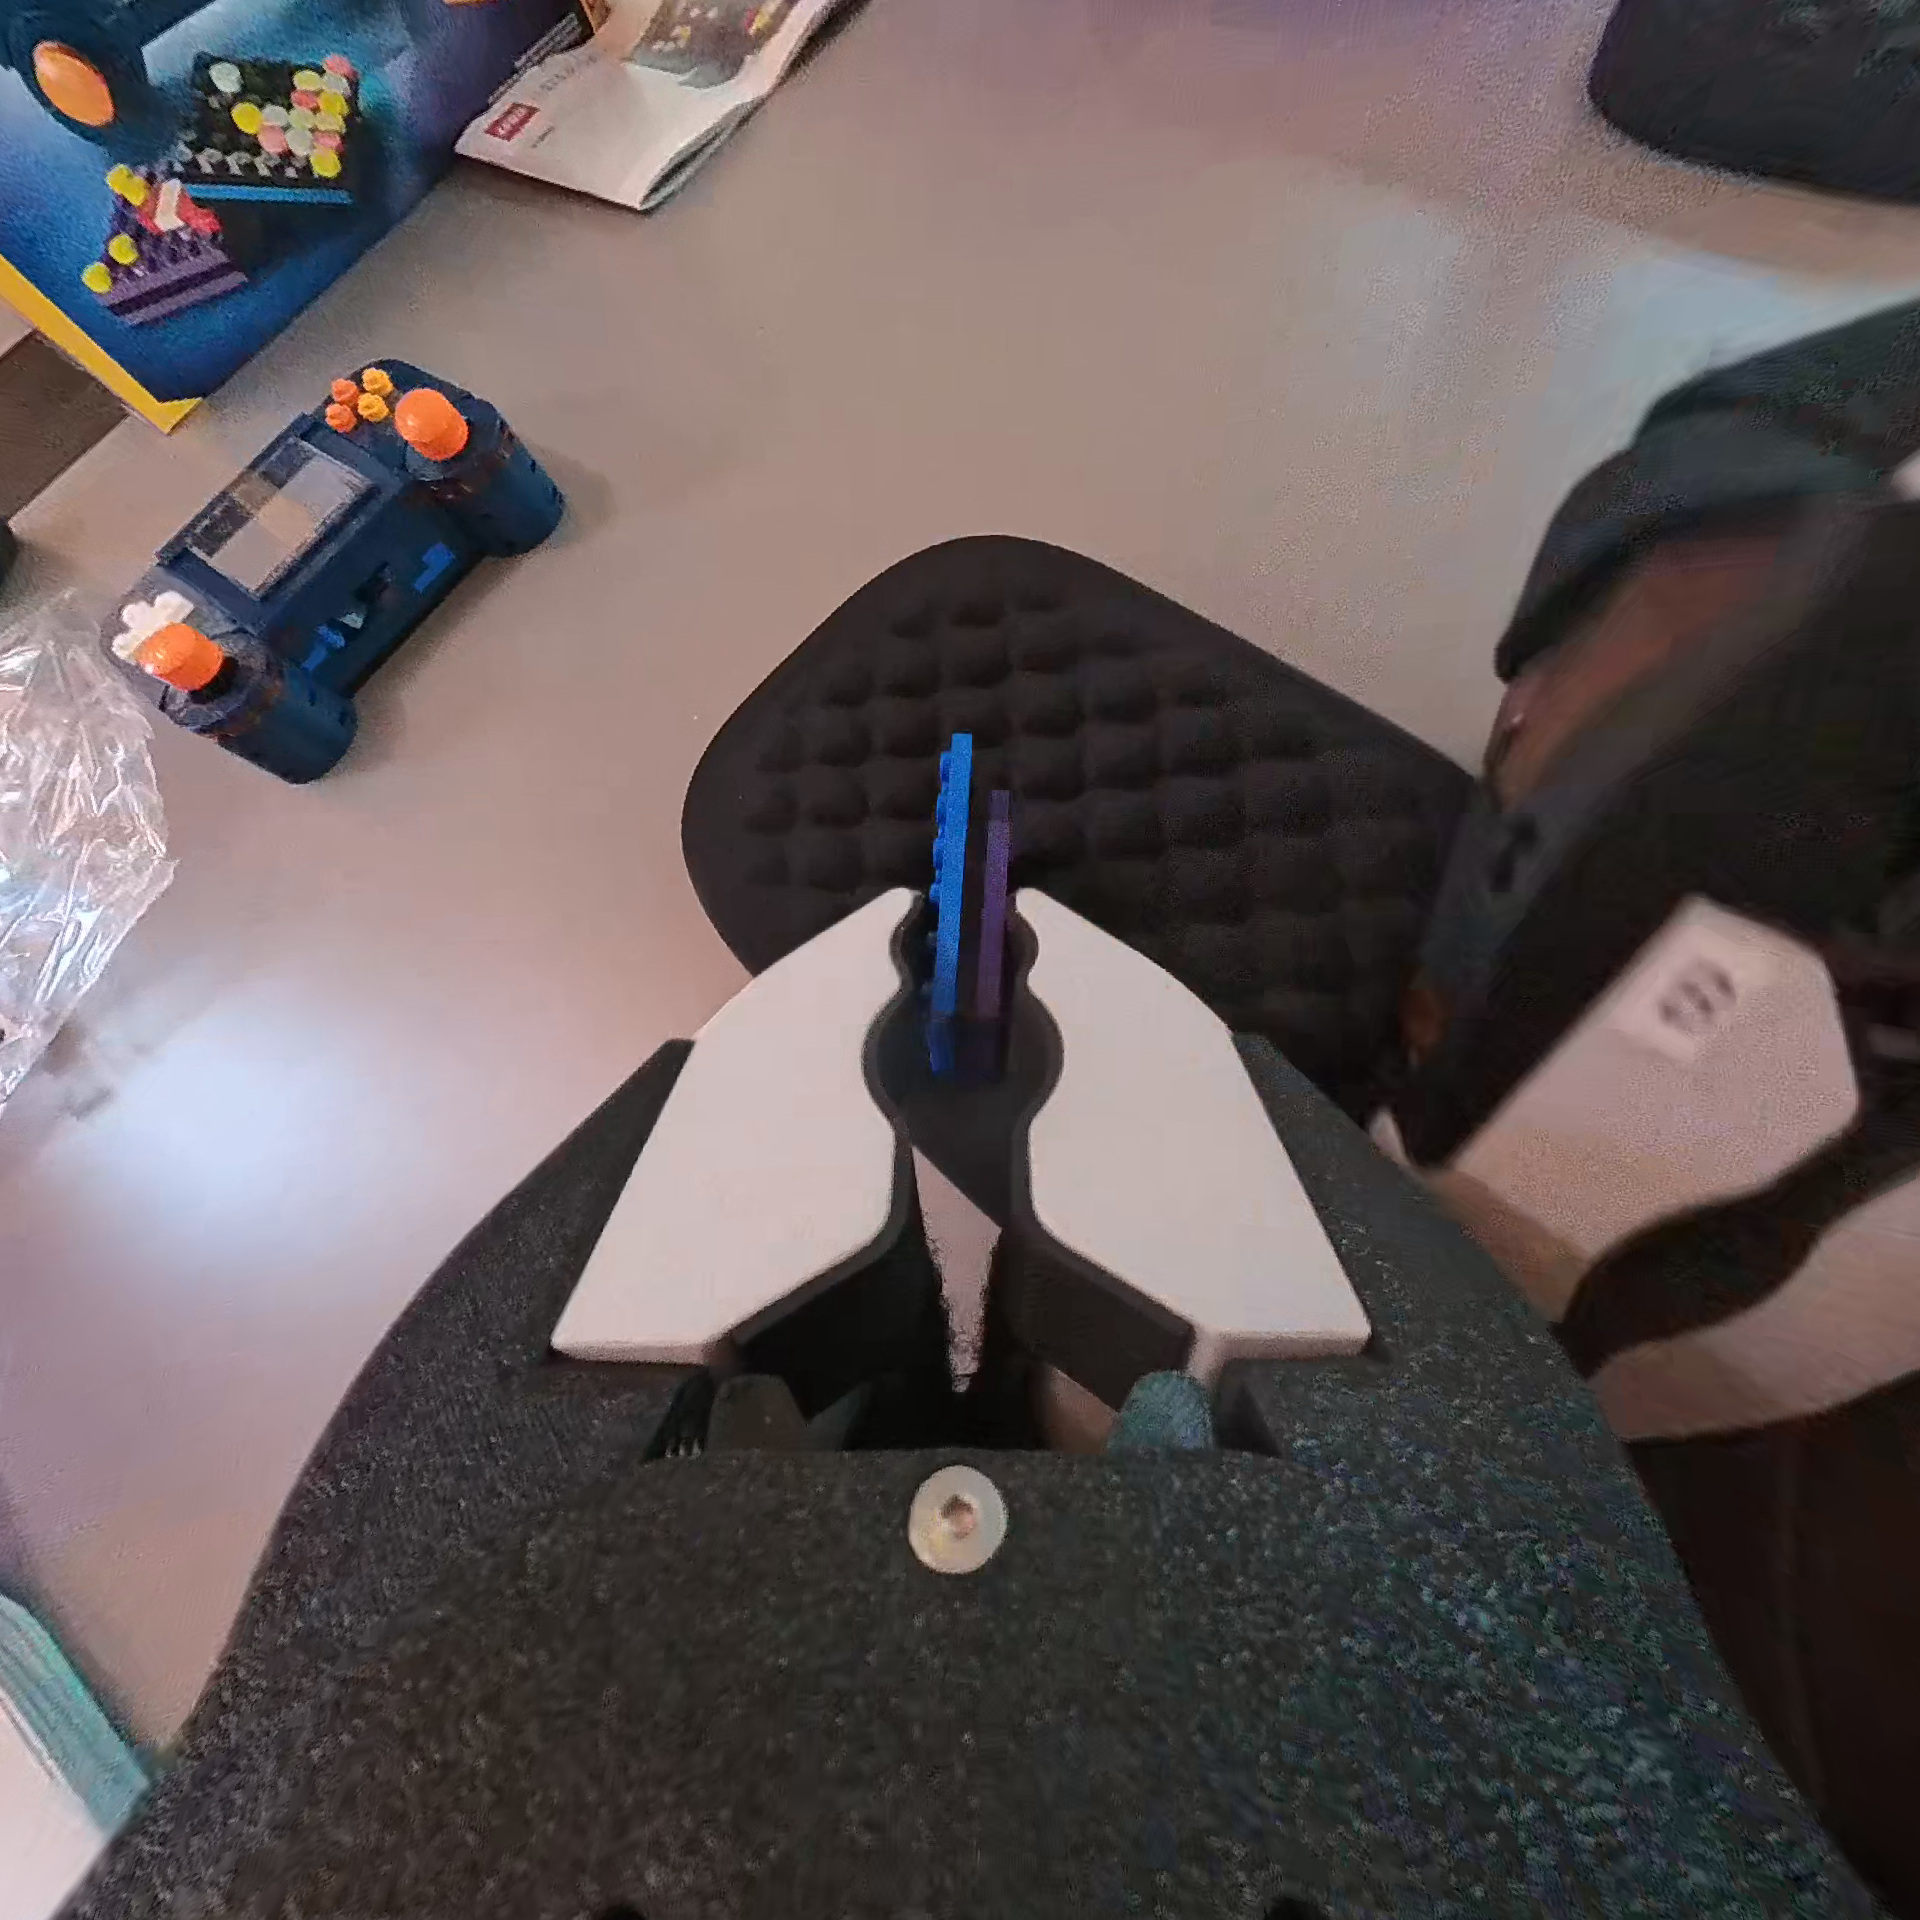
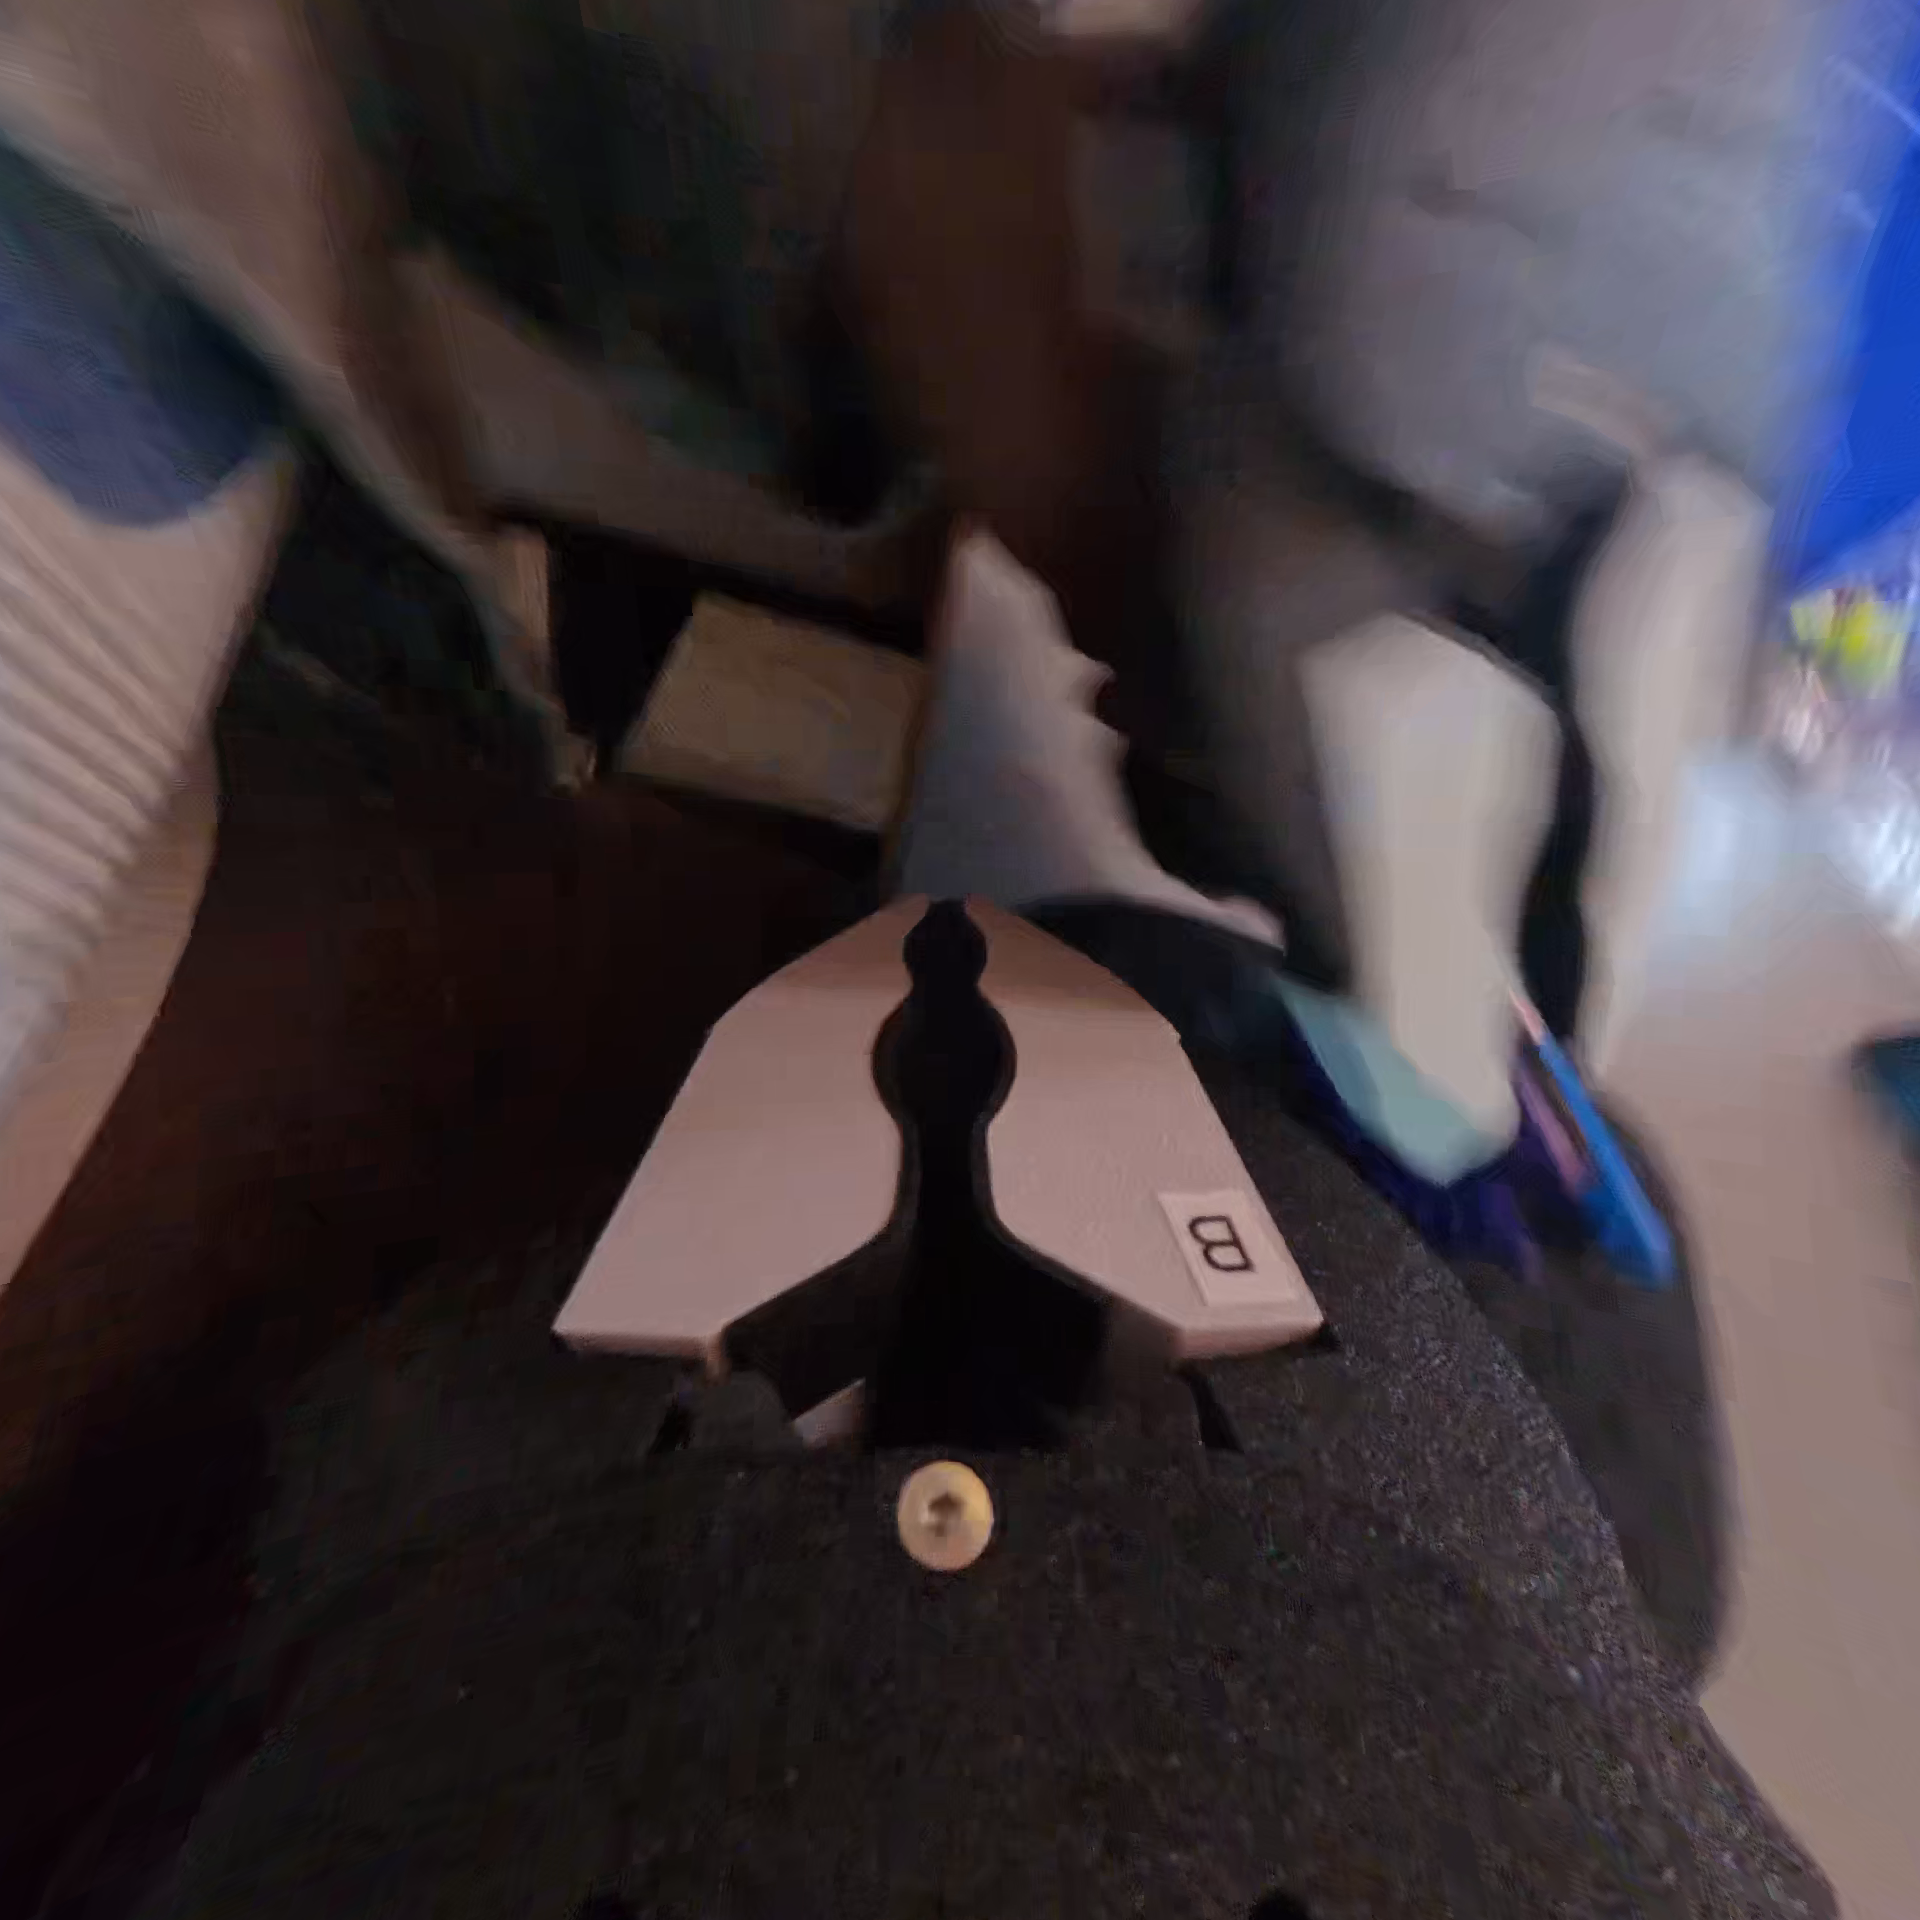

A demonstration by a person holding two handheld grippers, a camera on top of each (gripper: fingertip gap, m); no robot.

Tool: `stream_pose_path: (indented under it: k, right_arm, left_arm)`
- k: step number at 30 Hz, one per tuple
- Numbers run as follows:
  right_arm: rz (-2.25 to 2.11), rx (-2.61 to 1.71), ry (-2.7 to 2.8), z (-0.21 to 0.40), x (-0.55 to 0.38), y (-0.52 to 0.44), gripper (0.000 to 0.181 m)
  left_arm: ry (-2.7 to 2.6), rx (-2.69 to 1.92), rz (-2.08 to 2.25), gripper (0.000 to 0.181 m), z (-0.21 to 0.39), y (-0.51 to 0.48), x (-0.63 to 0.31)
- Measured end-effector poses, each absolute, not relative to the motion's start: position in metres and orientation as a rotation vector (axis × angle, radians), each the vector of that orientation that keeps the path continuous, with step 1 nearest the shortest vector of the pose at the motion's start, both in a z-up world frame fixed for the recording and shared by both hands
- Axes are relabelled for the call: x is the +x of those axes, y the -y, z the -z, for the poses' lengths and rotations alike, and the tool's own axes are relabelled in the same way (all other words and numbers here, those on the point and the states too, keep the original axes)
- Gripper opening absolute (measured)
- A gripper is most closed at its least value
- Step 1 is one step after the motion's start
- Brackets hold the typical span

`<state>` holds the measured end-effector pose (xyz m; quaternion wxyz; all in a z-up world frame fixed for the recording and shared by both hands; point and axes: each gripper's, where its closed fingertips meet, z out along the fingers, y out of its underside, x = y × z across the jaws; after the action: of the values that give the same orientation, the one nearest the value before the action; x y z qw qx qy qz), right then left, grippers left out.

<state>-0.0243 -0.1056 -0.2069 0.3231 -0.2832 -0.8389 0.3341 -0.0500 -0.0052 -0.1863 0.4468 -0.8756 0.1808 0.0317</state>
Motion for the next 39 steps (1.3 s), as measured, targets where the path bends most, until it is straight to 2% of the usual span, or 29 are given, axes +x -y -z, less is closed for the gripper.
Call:
stream_pose_path:
  k: [1,2,4,6,8,10,13,28,32,39]
  right_arm:
    - [-0.691,-0.669,2.151,0.209,-0.032,0.103,0.001]
    - [-0.691,-0.767,2.045,0.201,-0.039,0.084,0.001]
    - [-0.943,-1.096,1.839,0.178,-0.036,0.035,0.0]
    - [-1.173,-1.23,1.614,0.157,-0.029,0.009,0.0]
    - [-1.122,-1.228,1.645,0.163,-0.028,0.008,0.016]
    - [-1.05,-1.175,1.666,0.165,-0.033,0.011,0.021]
    - [-1.075,-1.134,1.63,0.159,-0.039,0.012,0.009]
    - [-0.831,-1.23,1.639,0.176,-0.05,-0.001,0.008]
    - [-0.829,-1.236,1.659,0.179,-0.05,-0.004,0.001]
    - [-0.78,-1.108,1.802,0.184,-0.045,-0.005,0.001]
  left_arm:
    - [-0.453,-2.184,-0.074,0.012,0.186,0.007,-0.051]
    - [-0.431,-2.182,-0.054,0.012,0.186,0.01,-0.052]
    - [-0.376,-2.182,-0.015,0.012,0.186,0.018,-0.057]
    - [-0.373,-2.17,0.006,0.011,0.186,0.02,-0.058]
    - [-0.379,-2.165,0.008,0.011,0.186,0.02,-0.058]
    - [-0.392,-2.163,-0.003,0.011,0.185,0.019,-0.057]
    - [-0.414,-2.165,-0.02,0.011,0.185,0.018,-0.056]
    - [-0.386,-2.127,0.0,0.012,0.186,0.01,-0.055]
    - [-0.399,-2.126,0.013,0.012,0.188,0.01,-0.054]
    - [-0.434,-2.142,-0.036,0.011,0.194,0.005,-0.052]
